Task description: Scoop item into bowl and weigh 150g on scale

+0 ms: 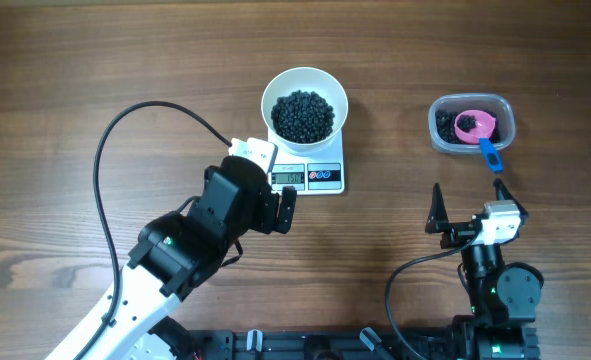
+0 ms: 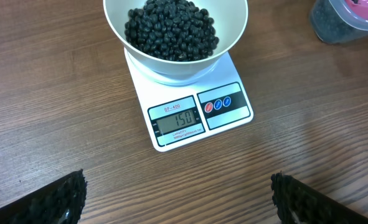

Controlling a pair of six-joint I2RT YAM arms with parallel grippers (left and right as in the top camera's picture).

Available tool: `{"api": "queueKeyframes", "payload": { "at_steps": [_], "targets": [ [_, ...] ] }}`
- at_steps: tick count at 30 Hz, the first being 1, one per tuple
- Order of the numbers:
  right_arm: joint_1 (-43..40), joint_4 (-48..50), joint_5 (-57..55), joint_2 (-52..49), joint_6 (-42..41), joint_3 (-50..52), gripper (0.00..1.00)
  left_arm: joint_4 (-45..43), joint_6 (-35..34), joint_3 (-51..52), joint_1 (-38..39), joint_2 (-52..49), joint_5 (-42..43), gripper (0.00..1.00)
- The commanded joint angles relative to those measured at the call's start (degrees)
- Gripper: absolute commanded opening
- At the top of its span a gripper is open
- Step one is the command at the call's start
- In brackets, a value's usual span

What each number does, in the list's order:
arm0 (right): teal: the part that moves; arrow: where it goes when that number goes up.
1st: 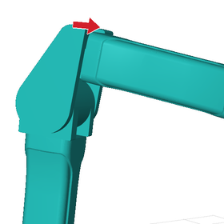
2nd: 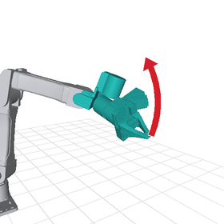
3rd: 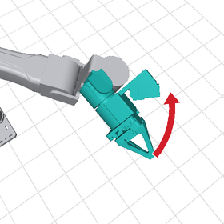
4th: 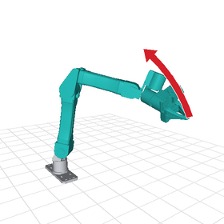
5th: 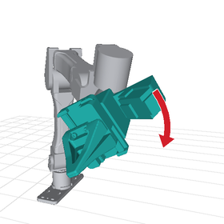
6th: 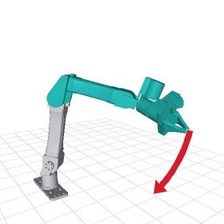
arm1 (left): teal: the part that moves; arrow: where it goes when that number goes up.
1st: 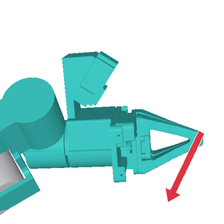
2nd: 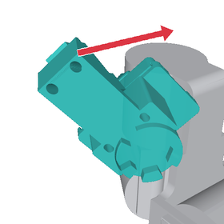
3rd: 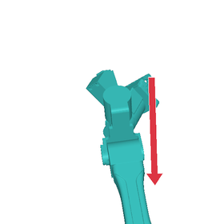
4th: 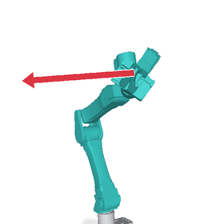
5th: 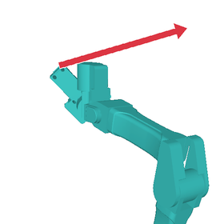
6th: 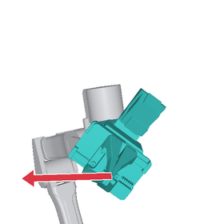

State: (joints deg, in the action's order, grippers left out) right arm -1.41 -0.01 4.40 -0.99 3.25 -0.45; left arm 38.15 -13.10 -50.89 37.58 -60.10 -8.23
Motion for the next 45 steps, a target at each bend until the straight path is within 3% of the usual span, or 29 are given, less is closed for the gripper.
{"api": "queueKeyframes", "payload": {
  "at_steps": [1, 11, 18, 27, 33, 45],
  "targets": [
    [0.3, 0.0, -1.0, 0.7, -0.3, 0.1, 1.00, -0.2, 0.9, -0.1, -0.2, 0.1, 0.3, 1.00],
    [0.3, 0.0, -1.0, 0.7, -0.3, 0.1, 1.00, 2.4, 0.7, -0.1, -0.2, 0.1, 0.3, 1.00],
    [0.3, 0.0, -1.0, 0.7, -0.3, 0.1, 1.00, -4.4, 0.7, -0.1, -0.7, 0.1, -3.7, 1.00],
    [0.3, 0.0, -1.0, 0.7, -0.3, 0.1, 1.00, -19.8, 0.7, 6.7, -16.8, 5.2, -5.7, 1.00],
    [0.3, 0.0, -1.0, 0.7, -0.3, 0.1, 1.00, -22.4, 0.7, 10.1, -26.9, 12.1, -3.0, 1.00],
    [0.3, 0.0, -1.0, 0.7, -0.3, 0.1, 1.00, -27.8, 0.7, 30.0, -37.3, 38.5, 7.0, 1.00]
  ]
}}
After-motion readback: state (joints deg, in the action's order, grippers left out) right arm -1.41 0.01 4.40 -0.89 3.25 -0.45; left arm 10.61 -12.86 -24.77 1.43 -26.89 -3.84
